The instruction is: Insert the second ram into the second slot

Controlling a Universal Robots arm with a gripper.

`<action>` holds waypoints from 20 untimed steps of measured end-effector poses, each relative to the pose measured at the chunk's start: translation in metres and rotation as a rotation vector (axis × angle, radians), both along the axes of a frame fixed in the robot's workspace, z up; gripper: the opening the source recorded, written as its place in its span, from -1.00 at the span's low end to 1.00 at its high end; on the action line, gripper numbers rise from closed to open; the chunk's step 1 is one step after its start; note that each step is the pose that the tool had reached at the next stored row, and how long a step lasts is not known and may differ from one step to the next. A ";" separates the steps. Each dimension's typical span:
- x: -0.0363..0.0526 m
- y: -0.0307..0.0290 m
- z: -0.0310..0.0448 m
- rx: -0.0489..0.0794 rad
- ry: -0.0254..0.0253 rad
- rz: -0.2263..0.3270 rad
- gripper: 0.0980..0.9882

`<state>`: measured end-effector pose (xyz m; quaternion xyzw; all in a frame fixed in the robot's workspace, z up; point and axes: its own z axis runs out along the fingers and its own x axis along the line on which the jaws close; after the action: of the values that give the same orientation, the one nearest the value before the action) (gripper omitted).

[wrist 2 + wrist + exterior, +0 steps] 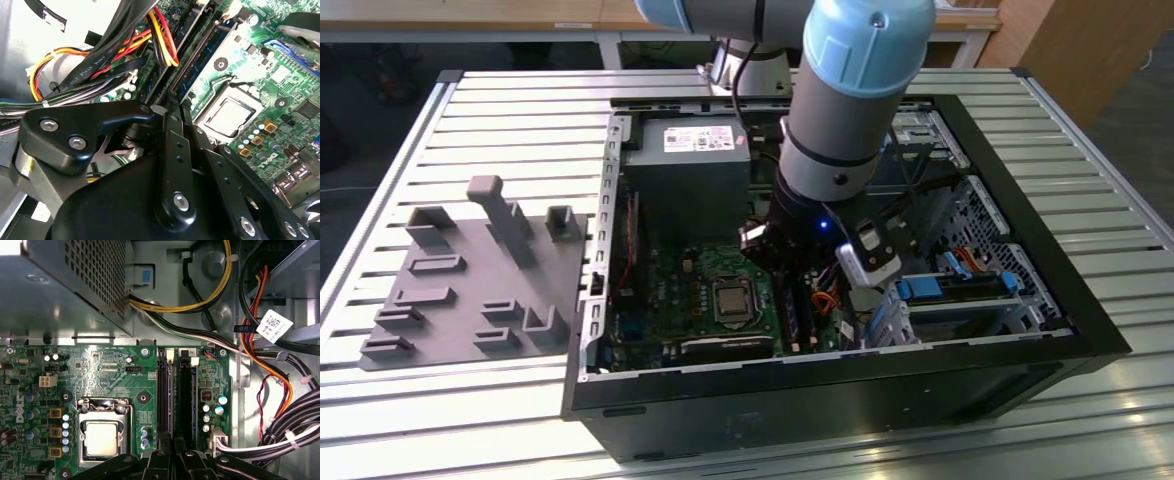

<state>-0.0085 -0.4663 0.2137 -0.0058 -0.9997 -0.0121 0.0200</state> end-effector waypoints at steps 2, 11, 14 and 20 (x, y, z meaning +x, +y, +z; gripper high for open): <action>0.0000 0.0000 -0.0011 0.000 0.0000 0.000 -0.91; 0.0000 0.0000 -0.0023 -0.002 0.0000 0.000 -0.91; 0.0000 0.0000 -0.0023 -0.002 -0.0001 0.000 -0.75; 0.0000 0.0000 0.0046 -0.002 0.0000 0.000 -0.75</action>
<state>-0.0085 -0.4663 0.2183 -0.0058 -0.9997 -0.0111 0.0200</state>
